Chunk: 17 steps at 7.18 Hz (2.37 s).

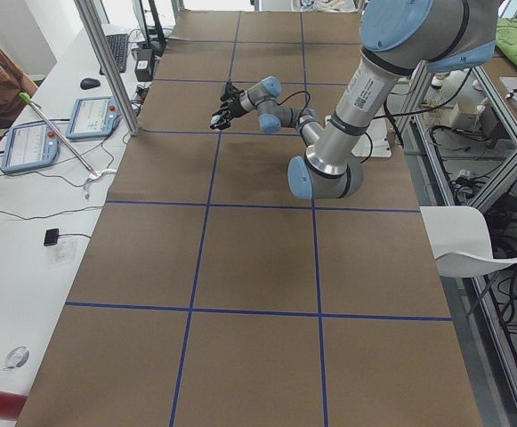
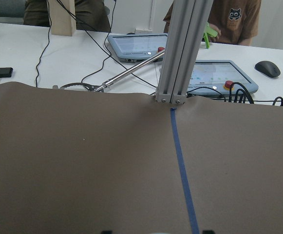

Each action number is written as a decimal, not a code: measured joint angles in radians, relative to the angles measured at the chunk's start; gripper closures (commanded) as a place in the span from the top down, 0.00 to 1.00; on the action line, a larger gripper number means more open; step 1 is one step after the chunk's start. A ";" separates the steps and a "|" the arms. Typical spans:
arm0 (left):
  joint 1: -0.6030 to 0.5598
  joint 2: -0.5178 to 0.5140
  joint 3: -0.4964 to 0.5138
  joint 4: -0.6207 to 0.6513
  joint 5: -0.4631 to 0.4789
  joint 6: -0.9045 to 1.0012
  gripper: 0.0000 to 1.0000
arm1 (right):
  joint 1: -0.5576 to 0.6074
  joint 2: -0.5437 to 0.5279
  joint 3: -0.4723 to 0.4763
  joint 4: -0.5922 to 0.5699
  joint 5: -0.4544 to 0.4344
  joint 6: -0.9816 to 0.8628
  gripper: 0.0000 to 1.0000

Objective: Place and press bell with both arms
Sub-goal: 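Carry the bell with the left gripper to the grid center and lower it, then open and withdraw the left gripper while the right arm moves toward the bell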

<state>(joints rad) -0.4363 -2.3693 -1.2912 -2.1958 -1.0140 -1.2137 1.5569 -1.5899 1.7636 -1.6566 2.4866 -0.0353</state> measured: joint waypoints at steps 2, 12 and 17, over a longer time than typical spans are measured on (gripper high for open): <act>0.022 -0.041 0.108 -0.058 0.020 0.000 0.00 | -0.005 -0.001 -0.001 0.000 0.000 0.000 1.00; 0.055 -0.108 0.175 -0.073 0.014 -0.001 1.00 | -0.005 0.020 0.010 0.008 -0.005 0.008 1.00; -0.264 0.011 0.111 -0.066 -0.429 0.209 1.00 | -0.233 0.319 0.001 0.002 -0.071 0.418 0.99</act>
<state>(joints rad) -0.7006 -2.3584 -1.1799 -2.2613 -1.4428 -1.0045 1.3240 -1.2712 1.7643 -1.6550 2.4159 0.3822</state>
